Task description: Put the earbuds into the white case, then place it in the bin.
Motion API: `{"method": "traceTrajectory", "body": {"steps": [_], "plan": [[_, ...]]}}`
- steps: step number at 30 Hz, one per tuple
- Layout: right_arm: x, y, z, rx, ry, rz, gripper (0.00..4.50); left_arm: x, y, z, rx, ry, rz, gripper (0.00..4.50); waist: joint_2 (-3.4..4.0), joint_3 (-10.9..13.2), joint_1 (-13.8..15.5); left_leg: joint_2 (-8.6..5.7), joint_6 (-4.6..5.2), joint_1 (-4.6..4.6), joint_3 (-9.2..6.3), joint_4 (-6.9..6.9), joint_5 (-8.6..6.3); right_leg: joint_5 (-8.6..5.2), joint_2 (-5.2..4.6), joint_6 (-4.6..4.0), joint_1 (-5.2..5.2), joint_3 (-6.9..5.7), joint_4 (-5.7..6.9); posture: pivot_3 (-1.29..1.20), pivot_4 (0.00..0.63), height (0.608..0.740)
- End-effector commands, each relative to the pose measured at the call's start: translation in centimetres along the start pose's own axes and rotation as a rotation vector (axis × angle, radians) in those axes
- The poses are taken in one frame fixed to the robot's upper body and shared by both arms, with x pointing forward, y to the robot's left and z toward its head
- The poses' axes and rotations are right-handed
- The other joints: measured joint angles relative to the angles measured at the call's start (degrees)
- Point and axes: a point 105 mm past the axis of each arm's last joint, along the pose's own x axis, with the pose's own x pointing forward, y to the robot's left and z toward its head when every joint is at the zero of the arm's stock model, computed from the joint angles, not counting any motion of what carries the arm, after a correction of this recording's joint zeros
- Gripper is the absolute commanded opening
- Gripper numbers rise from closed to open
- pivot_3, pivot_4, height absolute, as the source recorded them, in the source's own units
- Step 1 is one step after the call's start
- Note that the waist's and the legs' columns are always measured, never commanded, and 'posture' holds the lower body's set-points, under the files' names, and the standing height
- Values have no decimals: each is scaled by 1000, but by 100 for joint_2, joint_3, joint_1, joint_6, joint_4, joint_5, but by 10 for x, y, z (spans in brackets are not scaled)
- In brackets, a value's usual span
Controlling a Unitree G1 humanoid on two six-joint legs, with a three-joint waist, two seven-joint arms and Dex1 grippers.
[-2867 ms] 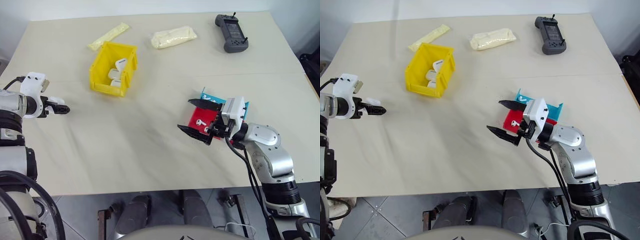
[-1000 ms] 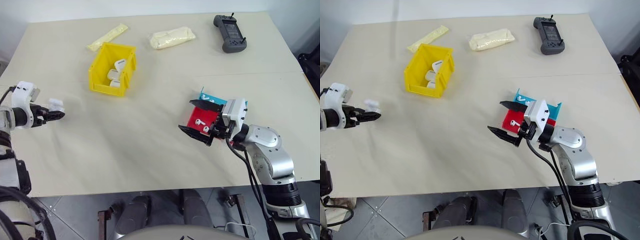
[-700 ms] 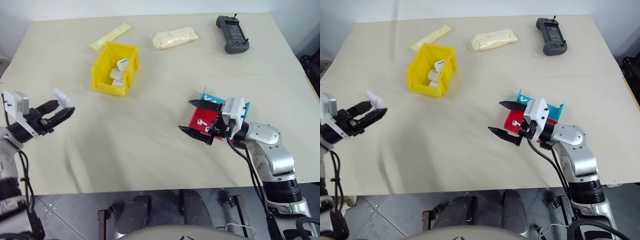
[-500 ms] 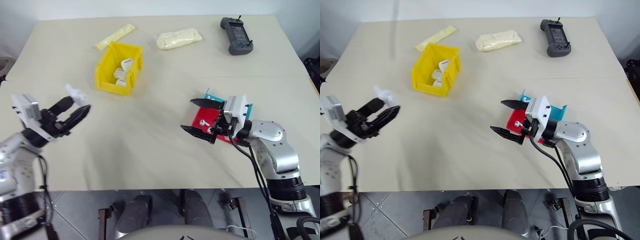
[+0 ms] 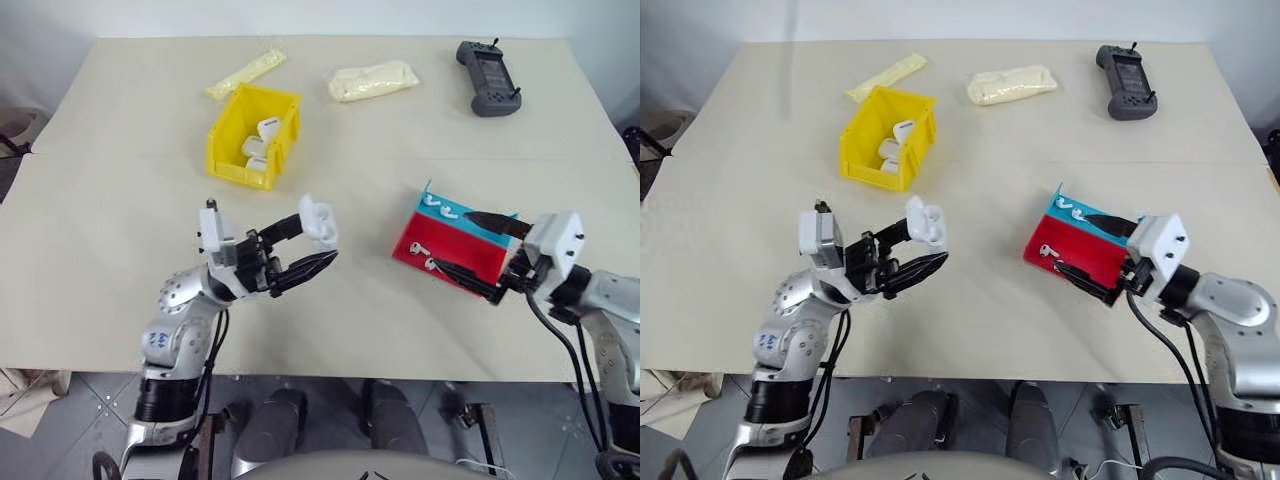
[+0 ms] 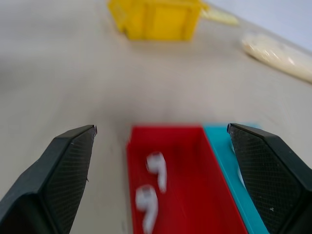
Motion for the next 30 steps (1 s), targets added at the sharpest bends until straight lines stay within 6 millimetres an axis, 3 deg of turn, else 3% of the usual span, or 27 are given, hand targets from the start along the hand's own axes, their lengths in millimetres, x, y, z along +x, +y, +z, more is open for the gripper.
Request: {"method": "traceTrajectory", "body": {"steps": [1, 6, 11, 14, 17, 20, 24, 30], "plan": [[-29, -9, 8, -68, 15, -95, 4500, 11, -9, -4, 56, -24, -123, 2719, 1, 0, 6, 0, 2, 2, 3, 0, -1, 1, 1, 1, 3, 0, -3, 0, 150, 740], [-86, -11, -22, -33, 161, -219, 4500, 25, -13, -8, 9, -98, -210, 2719, 2, -1, 42, 0, 11, 5, 25, 1, -5, 8, 1, 16, 8, 8, -17, 0, 150, 740], [-99, -10, -26, -55, 194, -226, 4500, 24, -16, -14, -19, -92, -247, 2719, 4, -2, -10, 9, 15, 14, 44, -1, -7, 11, 3, 20, 9, 19, -20, 0, 150, 740], [-87, -12, -15, -87, 184, -168, 4500, 21, -16, -14, -41, -85, -241, 2719, 7, -3, -28, 11, 15, 16, 45, -3, -7, 10, 4, 20, 9, 19, -20, 0, 150, 740], [-56, -11, 6, -72, 149, -65, 4500, 17, -16, -15, -36, -67, -228, 2719, 11, -4, -81, 12, 16, 16, 46, -1, -8, 11, 3, 21, 8, 22, -20, 0, 150, 740], [-25, 2, 23, -3, 174, 96, 4500, 14, -14, -17, -21, -41, -210, 2719, 15, -4, -81, 18, 16, 14, 46, -2, -8, 11, 5, 21, 6, 19, -24, 0, 150, 740], [7, 15, 17, 7, 381, 223, 4500, 11, -13, -19, -5, -24, -179, 2719, 12, -2, -43, 22, 15, 2, 33, 1, -10, 11, 6, 21, 6, 8, -36, 0, 150, 740], [35, 12, 10, -34, 578, 249, 4500, 11, -16, -20, 10, -16, -161, 2719, 10, -1, 39, 15, 20, -12, 29, 3, -12, 18, 2, 30, 4, 5, -59, 0, 150, 740]]}}
